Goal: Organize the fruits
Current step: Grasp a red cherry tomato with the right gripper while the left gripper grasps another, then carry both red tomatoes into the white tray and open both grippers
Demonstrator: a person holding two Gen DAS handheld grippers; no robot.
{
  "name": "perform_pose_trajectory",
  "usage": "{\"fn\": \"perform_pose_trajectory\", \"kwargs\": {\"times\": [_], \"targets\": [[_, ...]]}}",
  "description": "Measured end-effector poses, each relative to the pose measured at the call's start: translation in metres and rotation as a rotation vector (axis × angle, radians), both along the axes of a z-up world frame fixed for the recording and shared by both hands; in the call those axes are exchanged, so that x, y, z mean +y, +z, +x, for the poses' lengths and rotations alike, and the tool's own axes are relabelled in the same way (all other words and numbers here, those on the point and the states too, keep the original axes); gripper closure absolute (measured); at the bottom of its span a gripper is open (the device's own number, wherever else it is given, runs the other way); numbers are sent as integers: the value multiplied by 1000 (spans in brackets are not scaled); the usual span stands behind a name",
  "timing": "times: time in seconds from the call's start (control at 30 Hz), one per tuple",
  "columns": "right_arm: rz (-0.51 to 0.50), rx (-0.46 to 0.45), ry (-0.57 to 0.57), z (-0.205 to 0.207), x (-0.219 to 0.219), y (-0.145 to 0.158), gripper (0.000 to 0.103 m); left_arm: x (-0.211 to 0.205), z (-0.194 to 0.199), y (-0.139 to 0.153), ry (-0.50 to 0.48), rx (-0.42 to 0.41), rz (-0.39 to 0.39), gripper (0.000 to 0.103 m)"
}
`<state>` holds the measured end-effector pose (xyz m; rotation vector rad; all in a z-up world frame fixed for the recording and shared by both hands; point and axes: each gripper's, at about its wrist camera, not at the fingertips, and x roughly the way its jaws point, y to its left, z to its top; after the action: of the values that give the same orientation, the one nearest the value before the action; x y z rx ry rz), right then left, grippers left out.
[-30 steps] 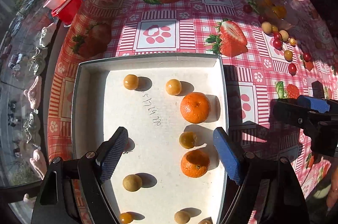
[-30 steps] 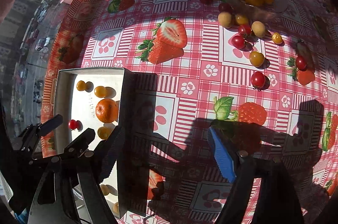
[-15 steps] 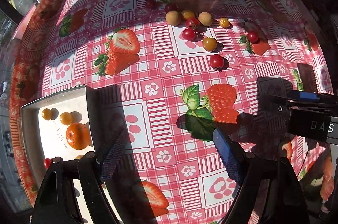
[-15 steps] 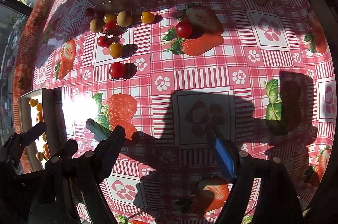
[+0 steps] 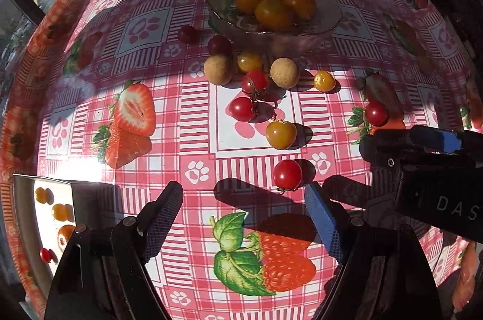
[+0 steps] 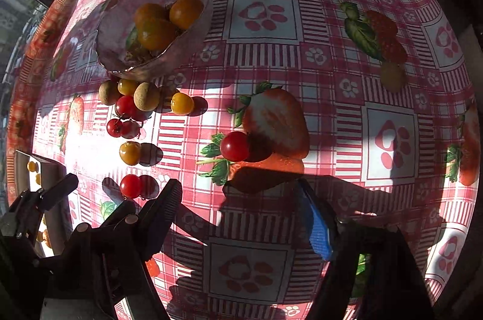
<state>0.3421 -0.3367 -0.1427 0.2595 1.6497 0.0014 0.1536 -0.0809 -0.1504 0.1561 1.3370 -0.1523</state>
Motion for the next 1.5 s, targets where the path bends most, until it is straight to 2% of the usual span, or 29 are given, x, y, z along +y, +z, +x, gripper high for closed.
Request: {"fn": "perform_pose_trajectory", "kwargs": {"times": [0.2, 0.23, 0.27, 0.33, 0.4, 0.47, 0.53, 0.6, 0.83, 1.13, 1.5], "targets": [[-5, -24, 47, 20, 13, -16, 40, -8, 3, -8, 10, 2, 6, 20], [-9, -29, 56, 22, 15, -17, 43, -10, 3, -9, 10, 3, 7, 25], [-16, -34, 66, 24, 18, -18, 47, -12, 2, -11, 8, 10, 9, 36], [-25, -40, 80, 29, 24, -20, 59, -15, 2, -14, 5, 22, 0, 42], [-20, -43, 86, 32, 26, -20, 79, -19, 1, -14, -6, 21, -11, 50], [7, -37, 67, 31, 24, -20, 79, -24, -1, -12, -25, 20, -25, 68], [28, -36, 40, 26, 15, -16, 79, -27, -2, -10, -44, 26, -43, 79], [46, -36, 16, 19, 7, -11, 79, -27, -4, -8, -49, 35, -80, 80], [81, -30, -22, -7, 1, 6, 79, -9, -18, 11, -64, 22, -136, 80], [124, 1, -46, -47, 11, 23, 79, 35, -45, 33, -65, 20, -134, 80], [159, 11, 7, -63, 63, 46, 79, 79, -73, 46, -2, 20, -129, 79]]}}
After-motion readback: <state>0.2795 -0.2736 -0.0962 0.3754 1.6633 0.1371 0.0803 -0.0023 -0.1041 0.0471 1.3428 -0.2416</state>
